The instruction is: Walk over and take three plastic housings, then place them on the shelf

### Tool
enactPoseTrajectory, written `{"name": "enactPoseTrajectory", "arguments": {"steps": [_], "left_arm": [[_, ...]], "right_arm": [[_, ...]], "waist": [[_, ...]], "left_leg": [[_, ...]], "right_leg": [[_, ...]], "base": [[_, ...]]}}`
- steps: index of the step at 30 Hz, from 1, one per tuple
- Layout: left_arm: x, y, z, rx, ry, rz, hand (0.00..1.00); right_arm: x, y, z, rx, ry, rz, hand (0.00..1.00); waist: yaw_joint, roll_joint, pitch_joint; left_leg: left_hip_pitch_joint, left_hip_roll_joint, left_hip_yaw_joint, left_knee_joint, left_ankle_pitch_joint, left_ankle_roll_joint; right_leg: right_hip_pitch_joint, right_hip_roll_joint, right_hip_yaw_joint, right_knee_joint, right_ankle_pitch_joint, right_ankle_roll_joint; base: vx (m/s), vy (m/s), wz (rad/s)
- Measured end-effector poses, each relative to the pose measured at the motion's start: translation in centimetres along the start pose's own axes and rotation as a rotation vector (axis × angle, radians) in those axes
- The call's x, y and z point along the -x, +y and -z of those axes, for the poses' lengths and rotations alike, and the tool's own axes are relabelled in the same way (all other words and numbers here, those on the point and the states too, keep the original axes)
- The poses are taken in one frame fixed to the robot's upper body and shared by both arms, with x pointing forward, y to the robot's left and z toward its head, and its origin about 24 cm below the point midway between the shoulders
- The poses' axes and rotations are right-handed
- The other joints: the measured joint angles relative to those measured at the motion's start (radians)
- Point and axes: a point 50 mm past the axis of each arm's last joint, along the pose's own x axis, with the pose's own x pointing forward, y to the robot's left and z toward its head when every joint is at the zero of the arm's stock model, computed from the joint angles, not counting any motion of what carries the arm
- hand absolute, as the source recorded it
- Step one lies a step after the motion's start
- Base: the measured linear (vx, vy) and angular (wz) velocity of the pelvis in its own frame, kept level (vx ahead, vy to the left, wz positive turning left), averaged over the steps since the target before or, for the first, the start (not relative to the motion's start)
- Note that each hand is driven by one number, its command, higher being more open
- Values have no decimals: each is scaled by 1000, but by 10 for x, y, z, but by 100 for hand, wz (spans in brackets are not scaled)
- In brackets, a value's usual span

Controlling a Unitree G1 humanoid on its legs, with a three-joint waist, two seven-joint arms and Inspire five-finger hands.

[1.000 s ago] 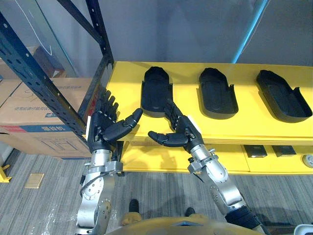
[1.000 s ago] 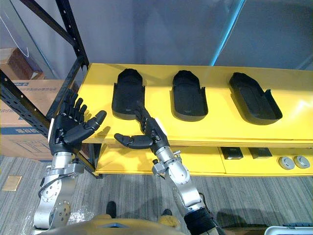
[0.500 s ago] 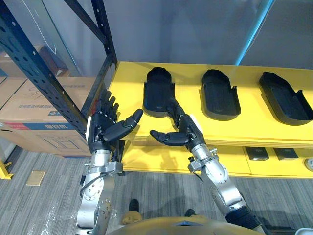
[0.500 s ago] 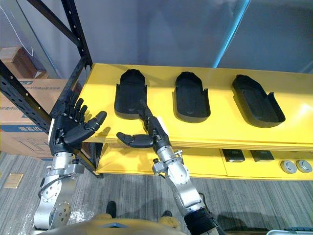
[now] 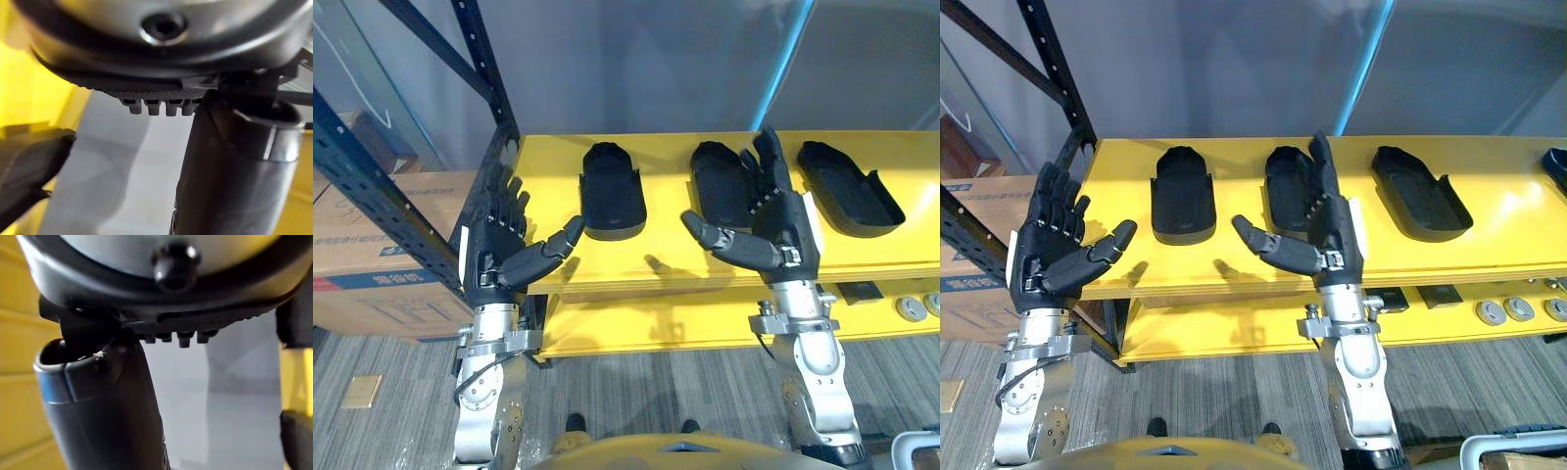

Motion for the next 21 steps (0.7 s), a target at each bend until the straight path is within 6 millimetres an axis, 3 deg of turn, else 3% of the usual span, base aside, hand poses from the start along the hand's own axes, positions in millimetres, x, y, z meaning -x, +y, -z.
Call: {"name": "enactPoseTrajectory", "arguments": {"steps": [4,10,16,21], "left_arm": [[-1,-26,-7,103,-42,228,100],[11,-59,12,183,98,537,100],[50,-70,72,231,570,793,100],[79,-62,95,254,821,872,100]], "right_arm": [[21,-23,13,84,131,155,100],[46,-58,31,159,260,359,100],[108,-96,82,250,582,642,100],[157,-104,113,305,833,728,100]], "waist": [[-26,10,-12],[-75,30,-25],[-103,61,-46],[-104,67,-48]], "left_leg": [[5,2,31,0,-1,3],[15,10,81,0,-16,-2],[16,13,113,0,-28,-5],[19,11,121,0,-34,-4]], "right_leg": [[-18,4,34,1,4,4],[-36,12,73,-1,4,5],[-53,17,101,-2,4,5],[-53,15,108,0,4,5]], "base": [[38,0,-22],[12,0,-26],[12,4,-14],[13,3,-3]]}}
